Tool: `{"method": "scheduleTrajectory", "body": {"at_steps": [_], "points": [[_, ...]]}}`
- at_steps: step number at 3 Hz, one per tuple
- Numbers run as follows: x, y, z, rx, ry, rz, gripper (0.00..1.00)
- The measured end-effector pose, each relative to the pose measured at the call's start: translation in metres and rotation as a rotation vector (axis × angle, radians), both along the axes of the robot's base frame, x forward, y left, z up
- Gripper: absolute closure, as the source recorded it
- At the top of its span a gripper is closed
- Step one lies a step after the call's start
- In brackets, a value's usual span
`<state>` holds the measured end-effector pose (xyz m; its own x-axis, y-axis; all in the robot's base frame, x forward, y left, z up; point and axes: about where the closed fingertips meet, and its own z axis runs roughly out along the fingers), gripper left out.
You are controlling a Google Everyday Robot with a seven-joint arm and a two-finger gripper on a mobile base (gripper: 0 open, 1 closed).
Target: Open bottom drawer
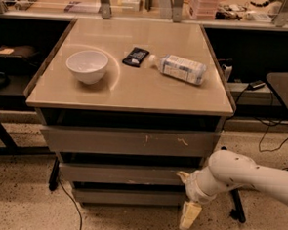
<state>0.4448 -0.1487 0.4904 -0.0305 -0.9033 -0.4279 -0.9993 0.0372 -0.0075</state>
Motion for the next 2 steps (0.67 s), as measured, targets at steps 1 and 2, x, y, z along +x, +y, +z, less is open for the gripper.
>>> {"method": "scheduleTrajectory", "body": {"at_steps": [1, 2], "points": [[0.0, -0.002, -0.027, 0.012, 0.025, 0.001, 0.0], [0.009, -0.014, -0.086, 0.021, 0.032, -0.017, 0.0]]}}
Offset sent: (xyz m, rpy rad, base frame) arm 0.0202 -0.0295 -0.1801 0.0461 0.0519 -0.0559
